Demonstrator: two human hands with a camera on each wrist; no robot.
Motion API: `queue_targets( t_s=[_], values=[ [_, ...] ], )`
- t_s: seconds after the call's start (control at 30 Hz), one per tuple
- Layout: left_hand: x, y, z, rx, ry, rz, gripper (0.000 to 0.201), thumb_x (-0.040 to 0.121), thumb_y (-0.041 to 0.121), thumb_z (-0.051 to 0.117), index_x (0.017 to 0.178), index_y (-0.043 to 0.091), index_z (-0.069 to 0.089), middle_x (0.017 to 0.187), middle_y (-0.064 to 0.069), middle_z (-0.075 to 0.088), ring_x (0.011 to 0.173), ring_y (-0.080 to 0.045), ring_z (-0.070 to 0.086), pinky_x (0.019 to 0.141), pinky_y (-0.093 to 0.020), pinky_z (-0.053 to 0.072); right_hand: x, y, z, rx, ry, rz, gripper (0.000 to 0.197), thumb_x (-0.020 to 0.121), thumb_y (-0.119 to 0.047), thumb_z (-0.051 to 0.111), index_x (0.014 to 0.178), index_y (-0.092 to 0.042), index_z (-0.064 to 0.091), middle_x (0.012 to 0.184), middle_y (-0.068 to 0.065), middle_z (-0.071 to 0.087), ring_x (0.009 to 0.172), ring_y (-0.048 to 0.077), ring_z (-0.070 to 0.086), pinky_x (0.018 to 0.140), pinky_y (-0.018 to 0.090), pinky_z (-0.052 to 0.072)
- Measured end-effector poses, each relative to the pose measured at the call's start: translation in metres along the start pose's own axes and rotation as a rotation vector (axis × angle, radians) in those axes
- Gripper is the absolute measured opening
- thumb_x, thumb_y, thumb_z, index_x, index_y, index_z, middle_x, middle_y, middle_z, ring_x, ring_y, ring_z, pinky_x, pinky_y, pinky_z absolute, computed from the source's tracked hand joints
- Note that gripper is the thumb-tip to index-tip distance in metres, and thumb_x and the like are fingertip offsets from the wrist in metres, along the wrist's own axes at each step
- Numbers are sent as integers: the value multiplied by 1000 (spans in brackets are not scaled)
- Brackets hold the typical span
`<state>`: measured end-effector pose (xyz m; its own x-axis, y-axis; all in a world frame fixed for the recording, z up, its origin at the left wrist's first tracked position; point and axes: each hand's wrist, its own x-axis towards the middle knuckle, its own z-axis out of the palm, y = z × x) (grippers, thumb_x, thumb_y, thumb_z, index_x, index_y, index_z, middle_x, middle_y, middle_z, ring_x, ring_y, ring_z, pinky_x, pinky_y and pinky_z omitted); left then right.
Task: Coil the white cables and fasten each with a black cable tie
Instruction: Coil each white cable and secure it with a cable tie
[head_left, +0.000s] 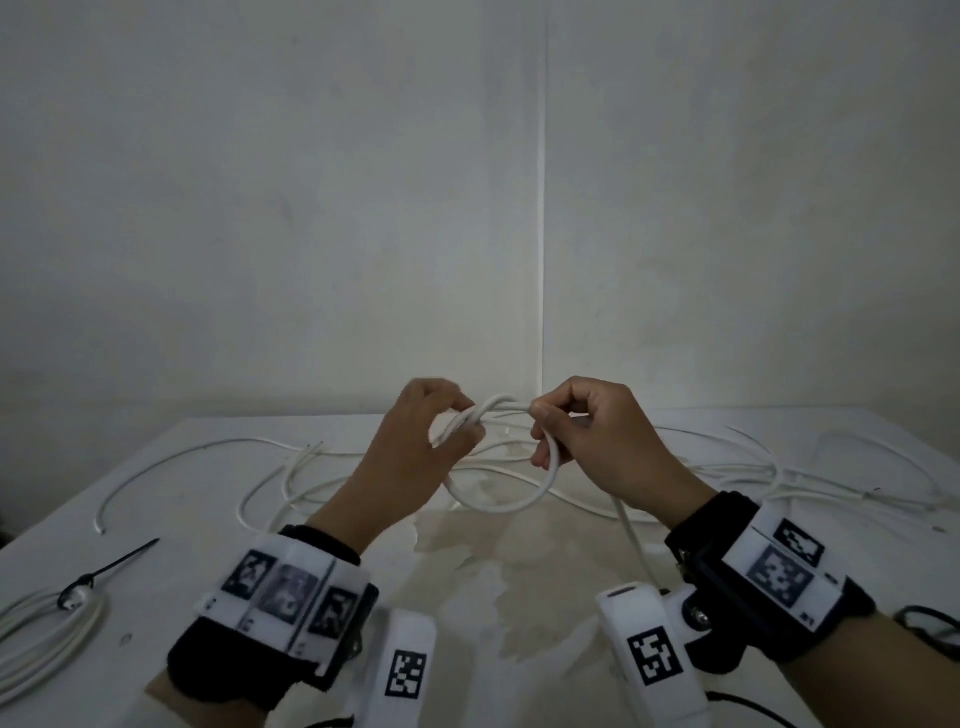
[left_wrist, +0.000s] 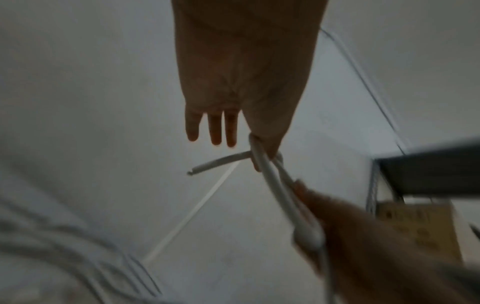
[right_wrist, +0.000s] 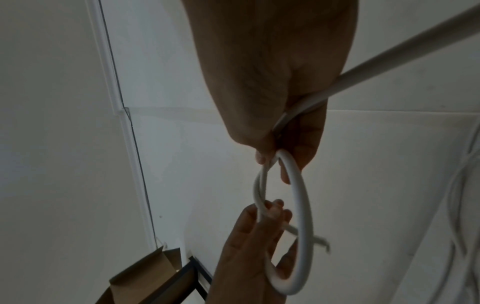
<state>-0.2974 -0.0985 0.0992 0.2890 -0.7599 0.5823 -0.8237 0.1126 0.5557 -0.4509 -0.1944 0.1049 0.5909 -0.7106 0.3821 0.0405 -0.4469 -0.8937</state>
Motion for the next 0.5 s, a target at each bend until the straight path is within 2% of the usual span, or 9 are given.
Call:
queue_targets(
  t_s=[0.03, 0.1, 0.17, 0.23, 0.33, 0.4, 0.5],
  values=[
    [-1, 3, 0, -137, -82, -91, 6, 88, 14, 60, 86, 19, 58, 87, 7, 55, 74, 0, 51, 72, -11, 39, 0, 1, -1, -4, -2, 1, 16, 88, -9, 59, 72, -11, 57, 64, 3, 61, 50, 15, 64, 54, 26, 54],
    [-5, 9, 3, -357, -164, -214, 12, 94, 15, 49, 82, 16, 53, 72, 4, 54, 58, -1, 50, 62, -14, 41, 0, 1, -1, -19, -1, -3, 16, 88, -9, 59, 73, -11, 56, 65, 4, 62, 51, 15, 65, 54, 26, 55],
    [-8, 14, 6, -385, -172, -243, 18, 97, 22, 41, 82, 16, 49, 66, 5, 44, 54, -2, 41, 59, -18, 35, 0, 1, 0, -33, 4, -7, 16, 88, -10, 59, 73, -13, 56, 66, 4, 62, 52, 15, 65, 54, 26, 55],
    [-10, 13, 6, -256, -179, -177, 26, 98, 29, 35, 82, 14, 49, 65, 7, 41, 53, -2, 36, 57, -19, 31, 0, -1, -2, -54, 3, -10, 17, 88, -10, 59, 72, -13, 56, 66, 5, 62, 52, 15, 65, 53, 25, 55],
    [-13, 13, 3, 2, -219, -13, 29, 97, 33, 31, 74, 19, 41, 60, 6, 41, 53, -3, 40, 53, -17, 32, 0, -4, -7, -91, 0, -17, 18, 89, -9, 58, 71, -12, 56, 67, 4, 61, 50, 14, 64, 53, 27, 56],
    [-13, 11, 1, 67, -230, 47, 30, 97, 35, 30, 70, 22, 35, 57, 6, 38, 55, -4, 41, 53, -19, 32, -1, -6, -9, -105, -1, -23, 18, 89, -9, 58, 72, -12, 56, 68, 4, 60, 49, 14, 64, 53, 27, 57],
    [-12, 7, -1, 136, -256, 80, 32, 96, 37, 29, 71, 20, 36, 60, 6, 40, 55, -8, 40, 54, -22, 30, -2, -7, -10, -116, -5, -33, 17, 89, -9, 58, 72, -12, 57, 68, 4, 60, 49, 15, 64, 50, 24, 55]
  ],
)
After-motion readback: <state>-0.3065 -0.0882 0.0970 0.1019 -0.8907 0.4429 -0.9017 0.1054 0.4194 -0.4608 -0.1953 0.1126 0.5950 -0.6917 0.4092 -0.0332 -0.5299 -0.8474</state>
